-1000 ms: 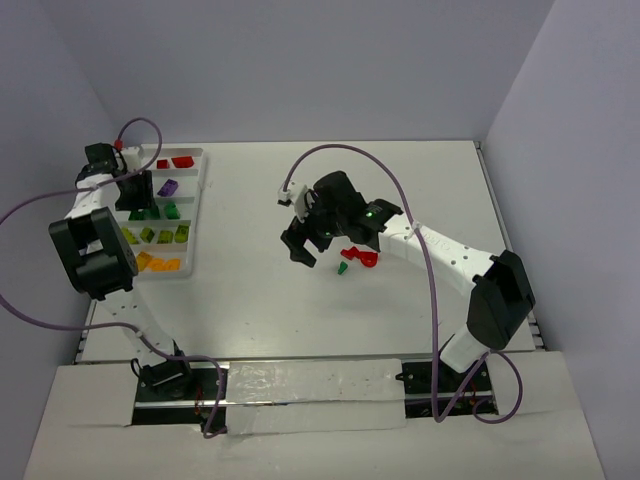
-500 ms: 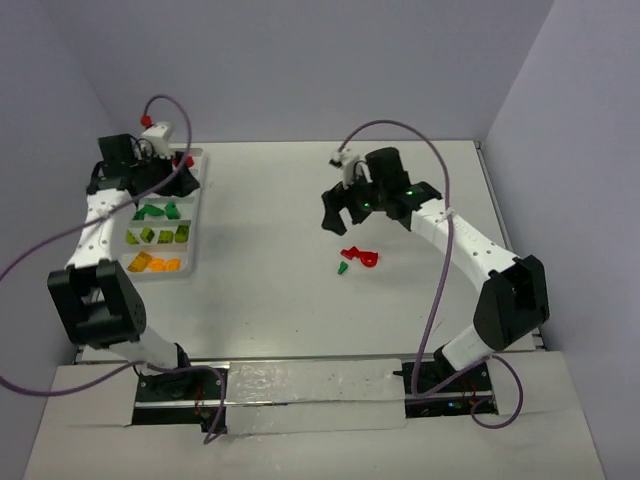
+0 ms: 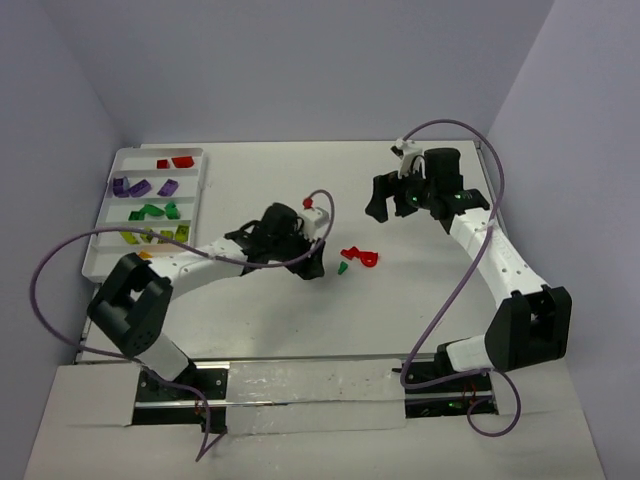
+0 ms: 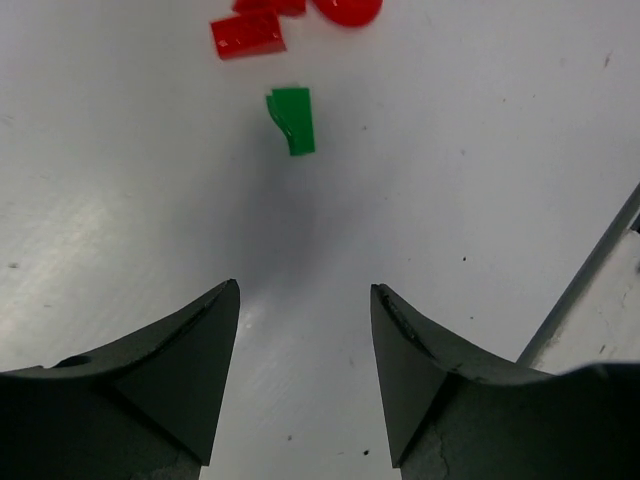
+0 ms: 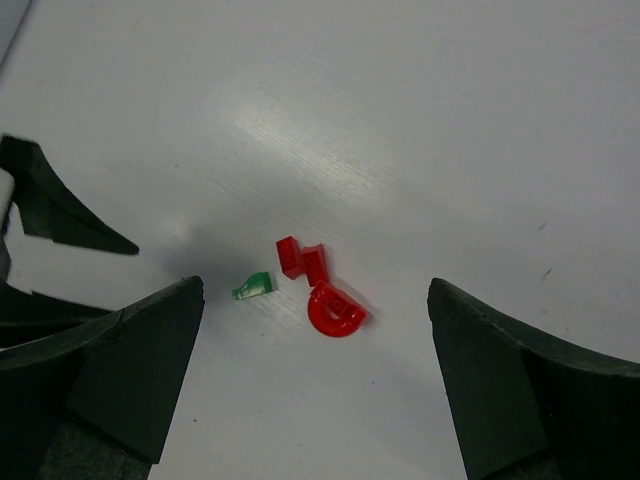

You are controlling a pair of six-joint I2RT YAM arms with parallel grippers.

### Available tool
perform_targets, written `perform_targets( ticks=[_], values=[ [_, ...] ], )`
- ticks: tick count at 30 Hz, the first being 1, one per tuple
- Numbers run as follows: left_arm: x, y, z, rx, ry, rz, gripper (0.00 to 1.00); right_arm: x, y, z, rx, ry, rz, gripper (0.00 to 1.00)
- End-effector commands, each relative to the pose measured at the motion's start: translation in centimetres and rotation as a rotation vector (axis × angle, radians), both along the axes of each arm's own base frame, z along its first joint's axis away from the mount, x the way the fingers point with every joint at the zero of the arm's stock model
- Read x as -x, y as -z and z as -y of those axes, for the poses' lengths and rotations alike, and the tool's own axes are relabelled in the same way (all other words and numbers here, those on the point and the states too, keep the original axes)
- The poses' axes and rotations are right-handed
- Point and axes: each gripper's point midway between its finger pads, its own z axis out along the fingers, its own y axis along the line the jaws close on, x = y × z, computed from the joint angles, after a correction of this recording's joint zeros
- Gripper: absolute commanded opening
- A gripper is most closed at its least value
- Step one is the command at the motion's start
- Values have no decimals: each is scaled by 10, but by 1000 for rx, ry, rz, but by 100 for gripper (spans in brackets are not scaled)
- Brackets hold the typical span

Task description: Sort the legos into containers by color

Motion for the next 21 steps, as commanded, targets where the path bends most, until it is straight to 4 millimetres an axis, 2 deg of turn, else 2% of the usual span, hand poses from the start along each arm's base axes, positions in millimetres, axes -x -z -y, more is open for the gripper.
perform_targets(
  ticks=[1,3,9,12,21],
  values=[
    [-29,-16,41,20,-93,67,62,-4,-27,8,-32,32,62,100],
    [-35,-6,53,6,-100,42,61,-4,-30,8,-43,29,63,100],
    [-35,11,71,-59,-77,75,60,-2,-30,5,-53,15,57,100],
    [-34,30,74,-118,-67,67,59,-2,-30,4,-56,10,54,100],
    [-31,58,74,-189,-52,52,57,-1,-26,3,-58,7,47,100]
  ],
)
